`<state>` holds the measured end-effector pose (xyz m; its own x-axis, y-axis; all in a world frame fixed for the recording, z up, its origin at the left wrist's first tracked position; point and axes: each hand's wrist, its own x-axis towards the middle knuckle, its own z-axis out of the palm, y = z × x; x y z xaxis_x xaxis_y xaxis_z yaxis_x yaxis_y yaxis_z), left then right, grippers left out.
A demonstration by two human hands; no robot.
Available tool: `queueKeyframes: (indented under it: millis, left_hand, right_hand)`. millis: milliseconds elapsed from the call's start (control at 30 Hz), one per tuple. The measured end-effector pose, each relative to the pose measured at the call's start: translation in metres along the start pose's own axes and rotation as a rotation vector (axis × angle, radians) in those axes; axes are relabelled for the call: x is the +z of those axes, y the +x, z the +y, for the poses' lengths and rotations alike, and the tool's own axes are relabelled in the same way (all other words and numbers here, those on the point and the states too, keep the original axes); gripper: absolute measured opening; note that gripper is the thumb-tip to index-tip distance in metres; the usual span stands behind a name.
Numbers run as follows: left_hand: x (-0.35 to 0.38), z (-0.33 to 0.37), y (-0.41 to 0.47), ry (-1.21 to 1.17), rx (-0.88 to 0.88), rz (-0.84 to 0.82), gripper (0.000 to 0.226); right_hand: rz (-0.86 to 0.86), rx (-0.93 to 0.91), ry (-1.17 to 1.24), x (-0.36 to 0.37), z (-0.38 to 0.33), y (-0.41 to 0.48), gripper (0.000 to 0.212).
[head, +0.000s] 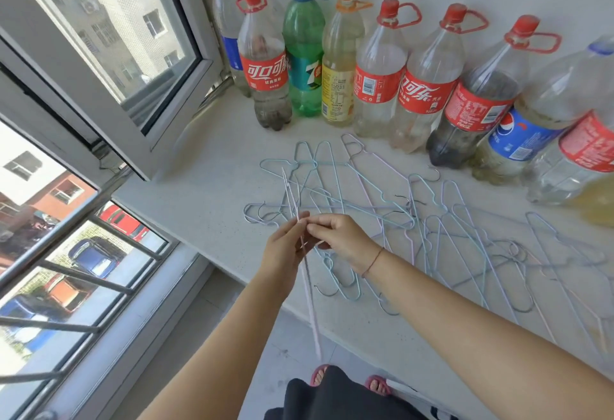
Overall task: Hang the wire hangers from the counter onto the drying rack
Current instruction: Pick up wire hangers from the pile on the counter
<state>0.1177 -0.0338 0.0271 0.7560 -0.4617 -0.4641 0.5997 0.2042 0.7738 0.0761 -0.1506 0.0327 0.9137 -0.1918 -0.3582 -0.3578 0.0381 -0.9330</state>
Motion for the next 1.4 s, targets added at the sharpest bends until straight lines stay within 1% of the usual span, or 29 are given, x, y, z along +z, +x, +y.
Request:
queueKeyframes:
  millis: [67, 200, 267, 367, 467, 567, 633, 767, 833, 1067, 1167, 1233, 1300, 1400]
  left_hand:
    - [-0.006, 0.009, -0.003, 0.025, 0.016, 0.039, 0.018]
    - [-0.029, 0.026, -0.013, 0.119, 0.055, 0.134, 0.019]
    - [-0.041, 0.032, -0.02, 0.151, 0.064, 0.171, 0.02]
    - [-0.054, 0.041, -0.028, 0.172, 0.07, 0.203, 0.021]
    - [-0.063, 0.047, -0.033, 0.166, 0.079, 0.221, 0.022]
    - [-0.07, 0.051, -0.035, 0.178, 0.085, 0.224, 0.024]
    - [-0.075, 0.051, -0.036, 0.18, 0.083, 0.23, 0.025]
    - [-0.084, 0.049, -0.039, 0.184, 0.082, 0.245, 0.026]
    - [-0.086, 0.047, -0.042, 0.176, 0.087, 0.253, 0.026]
    - [-0.079, 0.045, -0.065, 0.139, 0.122, 0.282, 0.026]
    - [-0.073, 0.042, -0.085, 0.12, 0.15, 0.31, 0.028]
    - [-0.07, 0.041, -0.097, 0.153, 0.169, 0.319, 0.031]
    - [-0.067, 0.037, -0.117, 0.179, 0.189, 0.333, 0.037]
    - [-0.063, 0.033, -0.154, 0.185, 0.223, 0.35, 0.045]
  right_hand:
    - [0.026, 0.01, 0.02, 0.001, 0.0, 0.001, 0.022]
    - [0.171, 0.098, 0.091, -0.004, 0.001, 0.016, 0.018]
    - [0.175, 0.158, 0.126, -0.003, 0.006, 0.028, 0.015]
    - [0.178, 0.248, 0.177, 0.002, 0.014, 0.046, 0.018]
    - [0.175, 0.301, 0.184, 0.011, 0.019, 0.062, 0.021]
    - [0.165, 0.345, 0.184, 0.021, 0.022, 0.074, 0.011]
    - [0.165, 0.387, 0.216, 0.024, 0.025, 0.077, 0.01]
    - [0.135, 0.453, 0.288, 0.021, 0.024, 0.077, 0.021]
    - [0.128, 0.426, 0.344, 0.018, 0.019, 0.075, 0.021]
    - [0.107, 0.193, 0.423, -0.006, -0.002, 0.057, 0.014]
    - [0.096, 0.151, 0.522, -0.018, -0.014, 0.041, 0.015]
    - [0.087, 0.134, 0.612, -0.022, -0.021, 0.032, 0.016]
    - [0.048, 0.129, 0.695, -0.024, -0.028, 0.016, 0.017]
    - [-0.099, 0.112, 0.717, -0.018, -0.04, -0.014, 0.018]
